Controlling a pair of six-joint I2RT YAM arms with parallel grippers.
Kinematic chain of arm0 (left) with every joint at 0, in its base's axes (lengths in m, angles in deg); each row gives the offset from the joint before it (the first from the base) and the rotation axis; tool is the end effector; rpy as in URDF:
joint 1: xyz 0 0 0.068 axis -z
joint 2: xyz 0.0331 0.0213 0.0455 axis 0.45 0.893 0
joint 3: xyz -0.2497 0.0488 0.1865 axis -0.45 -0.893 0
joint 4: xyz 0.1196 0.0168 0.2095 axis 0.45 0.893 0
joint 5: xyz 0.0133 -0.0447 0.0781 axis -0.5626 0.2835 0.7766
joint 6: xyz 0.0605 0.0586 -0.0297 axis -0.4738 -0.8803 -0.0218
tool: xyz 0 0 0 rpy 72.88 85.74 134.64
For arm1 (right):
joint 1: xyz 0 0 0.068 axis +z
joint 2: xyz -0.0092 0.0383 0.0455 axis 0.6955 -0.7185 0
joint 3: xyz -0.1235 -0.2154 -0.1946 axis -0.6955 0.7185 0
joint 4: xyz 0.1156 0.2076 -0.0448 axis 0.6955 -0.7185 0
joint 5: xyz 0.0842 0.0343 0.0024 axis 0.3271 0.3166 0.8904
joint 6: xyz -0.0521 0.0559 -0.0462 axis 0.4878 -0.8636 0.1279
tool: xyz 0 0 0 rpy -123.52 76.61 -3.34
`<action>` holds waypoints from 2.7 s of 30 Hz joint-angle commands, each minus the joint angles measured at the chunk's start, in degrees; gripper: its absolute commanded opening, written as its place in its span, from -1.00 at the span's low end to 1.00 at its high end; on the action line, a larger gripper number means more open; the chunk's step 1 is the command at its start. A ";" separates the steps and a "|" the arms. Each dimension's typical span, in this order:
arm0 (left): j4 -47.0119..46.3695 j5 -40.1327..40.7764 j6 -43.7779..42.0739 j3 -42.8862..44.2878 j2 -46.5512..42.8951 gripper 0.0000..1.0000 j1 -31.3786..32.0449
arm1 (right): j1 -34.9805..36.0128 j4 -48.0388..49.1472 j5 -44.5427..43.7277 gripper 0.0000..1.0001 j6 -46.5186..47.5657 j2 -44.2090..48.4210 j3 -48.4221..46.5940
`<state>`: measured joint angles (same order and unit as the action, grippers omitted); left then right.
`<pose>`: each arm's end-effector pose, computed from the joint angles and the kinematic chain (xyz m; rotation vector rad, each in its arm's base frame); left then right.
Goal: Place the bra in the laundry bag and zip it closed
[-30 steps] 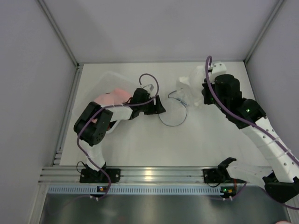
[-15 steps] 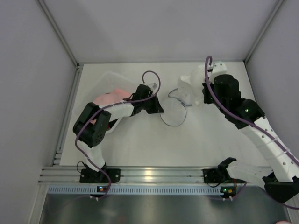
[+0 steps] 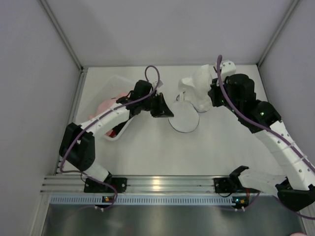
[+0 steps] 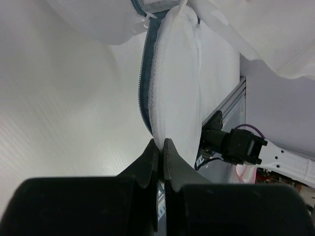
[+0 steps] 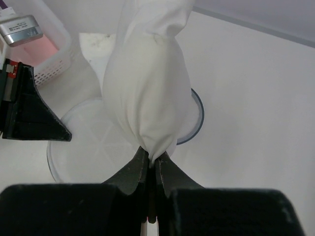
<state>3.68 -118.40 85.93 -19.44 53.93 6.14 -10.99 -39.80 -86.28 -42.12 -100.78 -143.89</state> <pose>0.2873 -0.2337 0.2983 0.1105 2.4573 -1.2525 0.1846 0.0995 0.4459 -0.3454 1.9508 0.2116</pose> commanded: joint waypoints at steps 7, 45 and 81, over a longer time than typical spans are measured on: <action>7.68 -3.45 -3.10 -0.79 -7.19 -1.00 -1.15 | -0.39 -0.83 -3.73 -1.00 2.56 -1.69 -2.40; 8.39 -3.88 -6.00 -0.97 -7.46 -1.00 -1.86 | -0.04 0.21 0.20 -1.00 1.76 -2.23 -1.53; 16.56 -8.12 -16.72 -4.93 -12.12 -1.00 -6.69 | 0.40 19.73 23.13 -1.00 9.06 -16.20 16.22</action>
<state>17.27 -128.94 74.30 -24.54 44.44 -0.16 -10.86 -20.24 -69.93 -35.17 -118.73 -128.40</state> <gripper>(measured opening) 0.042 0.026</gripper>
